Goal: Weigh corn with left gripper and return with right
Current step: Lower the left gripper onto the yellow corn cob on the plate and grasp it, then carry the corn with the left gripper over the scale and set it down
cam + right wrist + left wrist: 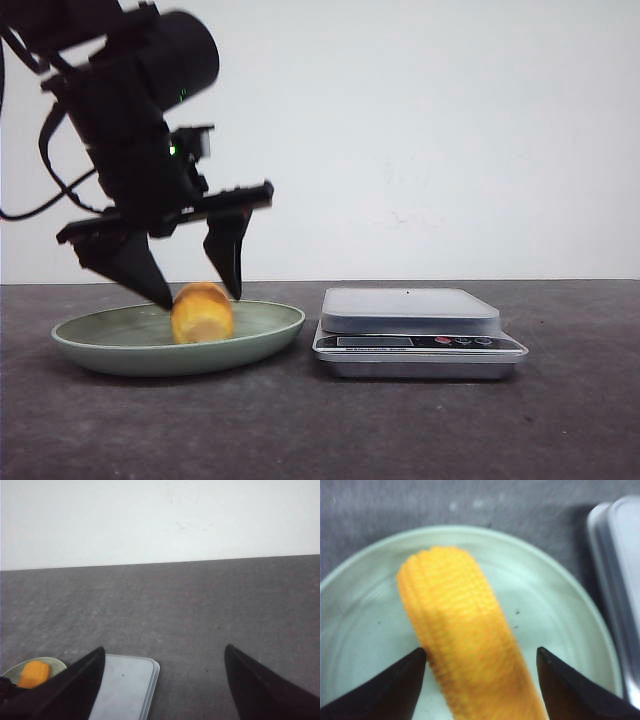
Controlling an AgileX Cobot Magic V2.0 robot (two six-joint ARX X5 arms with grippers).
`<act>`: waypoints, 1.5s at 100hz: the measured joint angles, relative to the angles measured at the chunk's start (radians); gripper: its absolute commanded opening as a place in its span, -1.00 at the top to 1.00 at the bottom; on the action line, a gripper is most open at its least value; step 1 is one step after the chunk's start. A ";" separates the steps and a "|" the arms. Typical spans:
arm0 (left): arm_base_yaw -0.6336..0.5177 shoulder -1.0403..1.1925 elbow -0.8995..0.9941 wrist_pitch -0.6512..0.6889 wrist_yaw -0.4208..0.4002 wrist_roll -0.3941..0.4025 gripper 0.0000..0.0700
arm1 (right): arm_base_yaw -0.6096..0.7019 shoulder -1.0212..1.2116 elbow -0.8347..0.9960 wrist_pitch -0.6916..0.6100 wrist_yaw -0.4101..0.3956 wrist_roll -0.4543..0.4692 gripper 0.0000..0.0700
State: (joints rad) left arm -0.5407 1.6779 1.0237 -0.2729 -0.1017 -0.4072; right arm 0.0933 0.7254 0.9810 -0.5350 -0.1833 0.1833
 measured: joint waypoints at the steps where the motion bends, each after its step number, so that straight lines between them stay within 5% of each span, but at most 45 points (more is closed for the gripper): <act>1: 0.000 0.002 0.000 0.000 0.000 0.000 -0.22 | 0.000 0.000 0.000 0.000 0.000 0.000 -0.36; 9: 0.000 0.016 0.000 -0.003 0.000 -0.006 -0.09 | 0.000 0.000 0.000 0.000 0.000 -0.001 -0.36; 28: -0.003 0.022 0.000 0.006 0.000 -0.015 1.00 | 0.000 0.000 0.000 0.000 0.001 -0.003 -0.36; 64: -0.005 -0.126 0.006 -0.026 -0.002 0.017 0.99 | 0.000 0.000 0.000 0.000 0.001 -0.003 -0.36; 87: -0.103 -0.169 0.179 -0.114 -0.003 0.077 0.99 | 0.000 0.001 0.000 -0.005 0.001 -0.003 -0.36; 118: -0.228 0.051 0.500 -0.140 -0.005 0.069 0.99 | 0.000 0.001 0.000 -0.012 0.001 -0.003 -0.36; 150: -0.258 0.269 0.542 -0.132 -0.007 -0.028 0.99 | 0.000 0.001 0.000 -0.053 0.001 -0.003 -0.36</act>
State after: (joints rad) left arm -0.7986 1.9465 1.5658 -0.4046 -0.1085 -0.4351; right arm 0.0933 0.7261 0.9810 -0.5877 -0.1825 0.1802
